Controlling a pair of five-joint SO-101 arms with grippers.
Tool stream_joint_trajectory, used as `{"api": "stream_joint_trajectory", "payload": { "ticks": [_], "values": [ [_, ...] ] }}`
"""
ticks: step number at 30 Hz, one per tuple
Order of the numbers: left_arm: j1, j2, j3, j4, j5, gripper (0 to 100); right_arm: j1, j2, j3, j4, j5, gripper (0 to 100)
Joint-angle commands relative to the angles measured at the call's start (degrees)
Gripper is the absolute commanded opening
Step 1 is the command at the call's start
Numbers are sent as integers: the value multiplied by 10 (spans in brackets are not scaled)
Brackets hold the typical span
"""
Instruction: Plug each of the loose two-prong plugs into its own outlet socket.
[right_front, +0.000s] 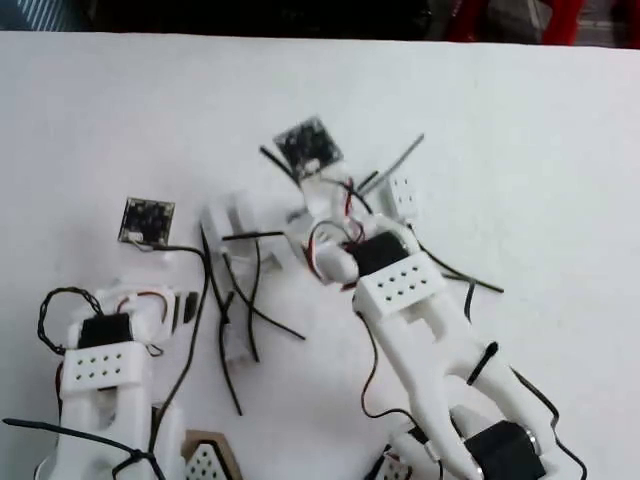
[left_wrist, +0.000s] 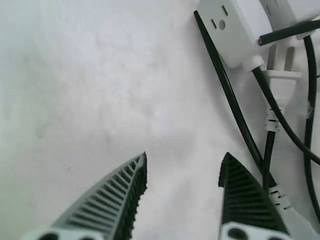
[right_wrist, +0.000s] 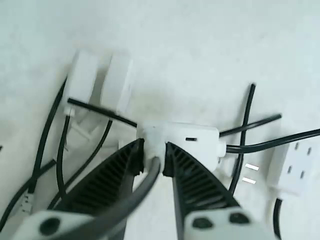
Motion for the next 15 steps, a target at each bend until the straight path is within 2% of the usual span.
{"api": "stream_joint_trajectory", "payload": {
  "ticks": [1, 5, 12, 15],
  "values": [
    [-6, -17, -3, -11, -4, 238, 7, -15, -85, -10, 2, 17],
    [-6, -17, -2, -11, -4, 238, 17, 57, -160, -25, 2, 17],
    [-6, -16, -2, -11, -4, 238, 82, 260, -282, -152, 2, 19],
    [-6, -15, -2, -11, -4, 238, 94, 334, -337, -151, 0, 101]
  ]
}}
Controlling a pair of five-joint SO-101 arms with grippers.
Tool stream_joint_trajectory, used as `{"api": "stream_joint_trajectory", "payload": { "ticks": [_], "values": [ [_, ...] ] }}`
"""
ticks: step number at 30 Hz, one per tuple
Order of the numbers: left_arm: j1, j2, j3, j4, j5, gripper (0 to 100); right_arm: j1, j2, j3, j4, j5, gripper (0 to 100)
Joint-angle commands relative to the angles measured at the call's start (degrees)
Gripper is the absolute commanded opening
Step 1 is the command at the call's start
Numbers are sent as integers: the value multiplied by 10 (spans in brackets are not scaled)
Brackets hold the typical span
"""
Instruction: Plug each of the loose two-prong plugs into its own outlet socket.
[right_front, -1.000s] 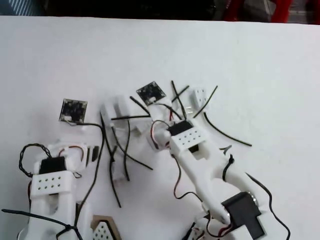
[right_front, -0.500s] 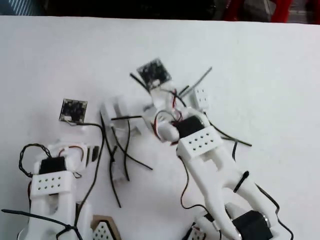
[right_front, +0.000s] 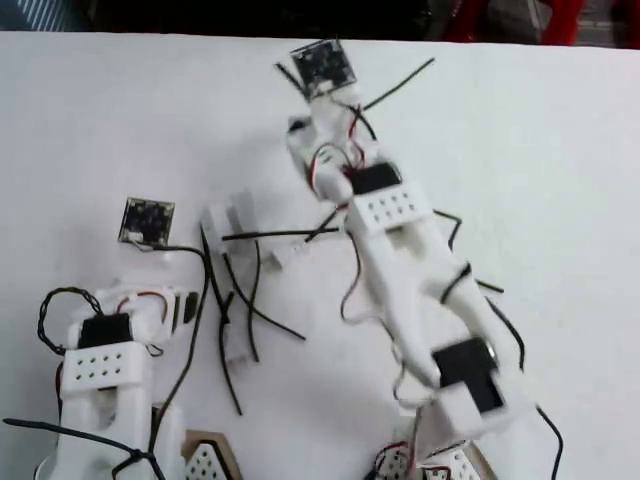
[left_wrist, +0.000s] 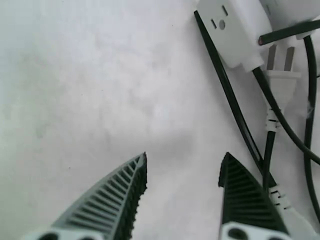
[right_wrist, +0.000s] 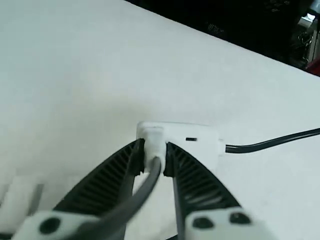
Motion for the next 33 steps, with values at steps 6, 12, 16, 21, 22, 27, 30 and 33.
{"api": "stream_joint_trajectory", "payload": {
  "ticks": [6, 12, 16, 21, 22, 27, 30, 33],
  "values": [
    [-6, -15, -2, -11, -4, 238, 15, 72, -125, 73, 1, 341],
    [-6, -15, -2, -11, -4, 238, 36, -13, -136, 194, -2, 274],
    [-6, -15, -2, -11, -4, 238, 67, -40, -135, 292, -2, 234],
    [-6, -15, -2, -11, -4, 238, 109, -10, -135, 357, 1, 231],
    [-6, -15, -2, -11, -4, 238, 118, 5, -135, 358, 1, 238],
    [-6, -15, -2, -11, -4, 238, 144, 104, -147, 357, 2, 308],
    [-6, -15, -2, -11, -4, 238, 151, 173, -185, 357, 2, 324],
    [-6, -15, -2, -11, -4, 238, 160, 240, -246, 361, 2, 324]
  ]
}}
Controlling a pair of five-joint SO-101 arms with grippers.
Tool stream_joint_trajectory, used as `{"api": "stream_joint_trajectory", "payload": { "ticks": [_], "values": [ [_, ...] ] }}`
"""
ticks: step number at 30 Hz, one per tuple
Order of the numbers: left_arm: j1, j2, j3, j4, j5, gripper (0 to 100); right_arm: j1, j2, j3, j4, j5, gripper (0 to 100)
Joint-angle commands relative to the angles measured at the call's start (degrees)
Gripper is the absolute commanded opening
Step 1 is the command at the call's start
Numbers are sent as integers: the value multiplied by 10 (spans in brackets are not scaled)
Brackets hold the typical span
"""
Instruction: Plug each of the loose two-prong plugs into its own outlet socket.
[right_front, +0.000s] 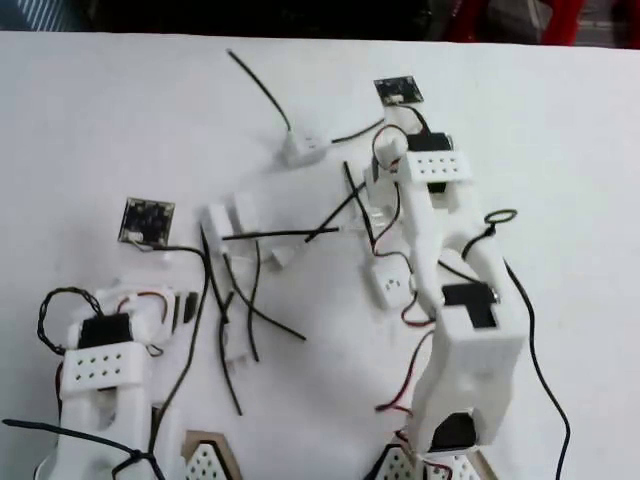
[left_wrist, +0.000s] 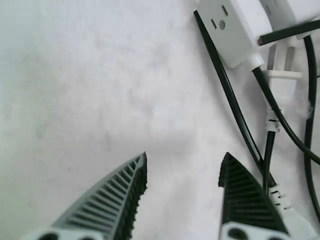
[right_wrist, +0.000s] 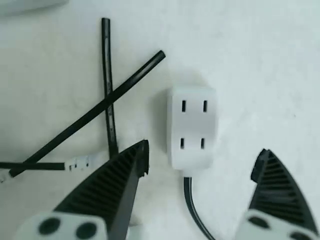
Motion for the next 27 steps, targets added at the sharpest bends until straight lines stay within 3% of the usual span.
{"api": "stream_joint_trajectory", "payload": {
  "ticks": [1, 5, 9, 12, 21, 27],
  "values": [
    [-6, -15, -2, -11, -4, 238, 15, 54, -85, 6, 1, 324],
    [-6, -15, -2, -11, -4, 238, 15, 127, -146, 7, 1, 304],
    [-6, -15, -1, -11, -4, 238, 16, 150, -189, 31, 9, 130],
    [-6, -15, -1, -11, -4, 238, 17, 139, -215, 55, 90, 11],
    [-6, -15, -1, -11, -4, 238, 1, 32, -216, 159, 314, 19],
    [-5, -16, 5, -23, -4, 238, -41, -35, -215, 282, 427, 19]
  ]
}}
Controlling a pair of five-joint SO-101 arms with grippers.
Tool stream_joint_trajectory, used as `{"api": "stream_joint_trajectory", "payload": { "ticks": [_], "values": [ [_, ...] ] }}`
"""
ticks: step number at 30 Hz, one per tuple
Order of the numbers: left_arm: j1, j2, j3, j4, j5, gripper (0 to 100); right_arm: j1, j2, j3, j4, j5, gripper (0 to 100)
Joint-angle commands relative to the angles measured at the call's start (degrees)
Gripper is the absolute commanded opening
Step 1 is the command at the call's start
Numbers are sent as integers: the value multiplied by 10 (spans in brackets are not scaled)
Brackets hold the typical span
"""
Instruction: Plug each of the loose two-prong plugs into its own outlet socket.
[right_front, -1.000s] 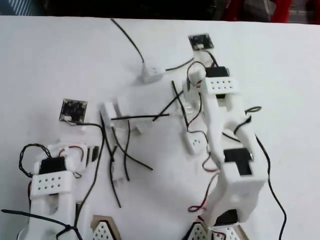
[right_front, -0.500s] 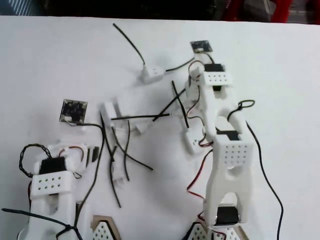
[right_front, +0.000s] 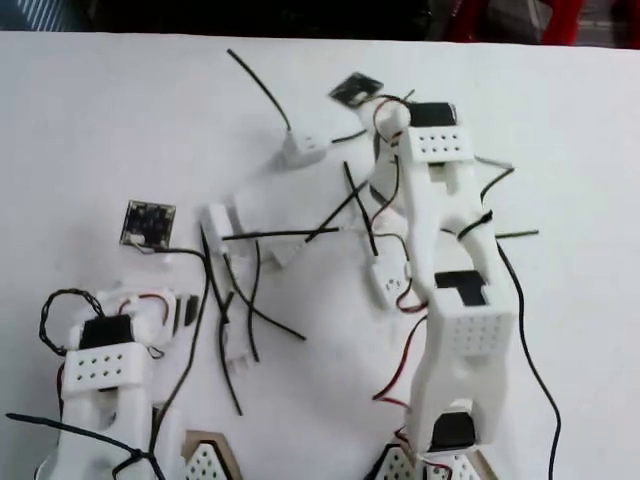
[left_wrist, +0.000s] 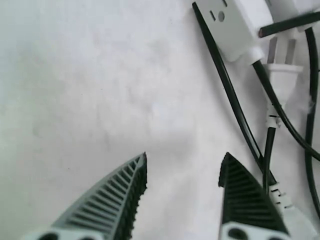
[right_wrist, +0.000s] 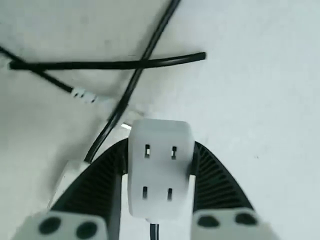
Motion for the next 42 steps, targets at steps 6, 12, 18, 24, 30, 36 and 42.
{"api": "stream_joint_trajectory", "payload": {
  "ticks": [6, 12, 18, 24, 30, 36, 42],
  "values": [
    [-5, -15, -4, -19, -4, 238, -70, -80, -4, 109, 127, 19],
    [-6, -15, -4, -19, -4, 238, -114, -122, 92, 105, 171, 18],
    [-6, -15, -4, -19, -4, 238, -159, -253, 293, -12, 172, 17],
    [-6, -16, -4, -19, -4, 238, -209, -393, 564, -215, 173, 17],
    [-6, -16, -4, -19, -4, 238, -241, -427, 676, -335, 169, 23],
    [-6, -16, -4, -19, -4, 238, -240, -426, 674, -328, 145, 199],
    [-6, -16, -4, -19, -4, 238, -218, -421, 627, -327, 143, 208]
  ]
}}
